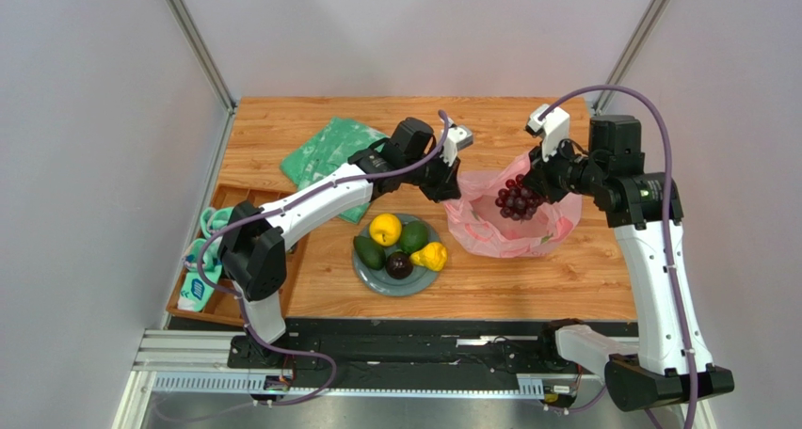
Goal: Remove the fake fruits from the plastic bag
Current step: Take out the fake fruit from the plastic bag, then place the fake fruit on the plate.
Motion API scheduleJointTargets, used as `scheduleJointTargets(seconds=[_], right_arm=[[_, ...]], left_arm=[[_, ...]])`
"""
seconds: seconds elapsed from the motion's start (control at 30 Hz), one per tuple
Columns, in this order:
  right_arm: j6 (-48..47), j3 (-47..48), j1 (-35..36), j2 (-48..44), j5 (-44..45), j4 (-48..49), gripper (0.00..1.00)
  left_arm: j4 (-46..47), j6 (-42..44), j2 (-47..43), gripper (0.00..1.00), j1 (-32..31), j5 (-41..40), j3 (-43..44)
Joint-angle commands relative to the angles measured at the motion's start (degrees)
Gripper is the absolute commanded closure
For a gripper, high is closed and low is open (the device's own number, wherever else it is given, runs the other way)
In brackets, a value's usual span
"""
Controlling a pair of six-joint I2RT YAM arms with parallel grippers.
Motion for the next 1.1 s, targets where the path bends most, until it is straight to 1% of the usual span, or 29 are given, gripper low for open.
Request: scheduleJointTargets(seconds=[0.0, 0.03, 0.07, 0.1, 0.13, 0.17, 0.2, 0.23, 0.27, 0.33, 0.43, 0.47, 0.5, 0.53, 0.6, 0.63, 0.67, 0.73, 0.77, 0.83, 0.93, 1.07], right_arm=[[-1.7, 10.4, -0.1, -2.0, -5.3, -0.8, 1.0], [-1.6, 11.6, 0.0, -1.4, -6.0, -1.3, 1.0], [-1.0, 12.6, 0.0, -1.3, -6.6, -1.8, 1.0], [-0.1, 13.3, 0.0, -1.2, -8.4, -1.9, 1.0], [0.0, 13.1, 0.1, -1.4, -9.8, -1.9, 1.0], [0.0, 12.7, 0.3, -1.7, -10.9, -1.5, 1.0], [0.2, 12.3, 0.6, -1.9, -12.4, -1.3, 1.0], [0.3, 12.0, 1.6, -1.8, -13.0, -1.3, 1.0], [0.4, 12.5, 2.3, -1.2, -13.5, -1.3, 1.0], [1.0, 14.1, 4.2, -0.2, -14.2, -1.3, 1.0], [1.6, 15.8, 7.0, 2.0, -14.7, -0.4, 1.0], [1.7, 15.8, 7.6, 2.4, -14.9, 0.6, 1.0], [1.8, 15.8, 8.5, 3.7, -14.9, 1.0, 1.0], [1.9, 15.7, 10.4, 4.2, -14.9, 2.0, 1.0], [2.1, 15.6, 12.6, 6.5, -14.9, 2.8, 1.0], [2.2, 15.6, 14.8, 7.2, -14.9, 3.3, 1.0], [2.3, 15.4, 15.9, 8.1, -14.9, 4.3, 1.0], [2.6, 15.1, 18.8, 10.7, -14.8, 5.4, 1.0], [3.0, 15.1, 19.7, 11.5, -14.8, 6.5, 1.0], [3.6, 15.2, 21.8, 14.5, -14.9, 7.4, 1.0], [4.5, 16.3, 23.8, 18.6, -15.0, 9.4, 1.0], [5.8, 17.2, 25.9, 23.8, -14.6, 12.9, 1.0]], left_arm=[[0.3, 1.3, 2.3, 1.0, -0.5, -3.3, 5.8], [0.1, 1.4, 3.6, 1.0, -0.4, -3.4, 7.6], [0.0, 1.1, 6.2, 1.0, -0.2, -3.5, 11.8], [-0.5, 0.9, 7.5, 1.0, 0.1, -3.6, 14.1], [-1.1, 0.5, 8.8, 0.86, 0.4, -4.1, 16.6], [-2.1, 0.4, 11.1, 0.63, 0.9, -7.9, 21.6], [-3.6, 0.5, 11.8, 0.21, 1.3, -9.4, 23.6], [-3.9, 0.9, 12.1, 0.01, 1.7, -10.0, 25.2], [-3.9, 0.9, 11.3, 0.01, 3.1, -9.5, 26.7], [-3.4, 0.2, 8.8, 0.01, 4.7, -8.9, 26.2], [-3.8, -1.7, 1.2, 0.01, 8.9, -8.7, 21.6], [-4.1, -2.0, -3.3, 0.01, 9.8, -8.4, 18.2], [-4.7, -2.0, -5.7, 0.01, 10.8, -8.4, 16.2], [-4.9, -1.5, -10.5, 0.01, 12.7, -8.2, 14.3], [-6.5, 0.2, -15.3, 0.01, 14.4, -7.3, 8.8], [-7.2, 3.0, -17.4, 0.01, 15.9, -7.1, 7.2], [-8.7, 4.5, -21.8, 0.01, 16.6, -7.4, 3.7], [-10.6, 7.7, -25.7, 0.01, 18.8, -7.4, 0.4], [-12.7, 9.4, -29.2, 0.01, 19.6, -7.3, -2.4], [-14.9, 11.5, -32.1, 0.01, 21.6, -7.2, -4.5], [-18.5, 12.6, -37.7, 0.01, 22.8, -8.4, -8.0], [-18.2, 12.0, -43.7, 0.01, 25.6, -8.7, -14.4]])
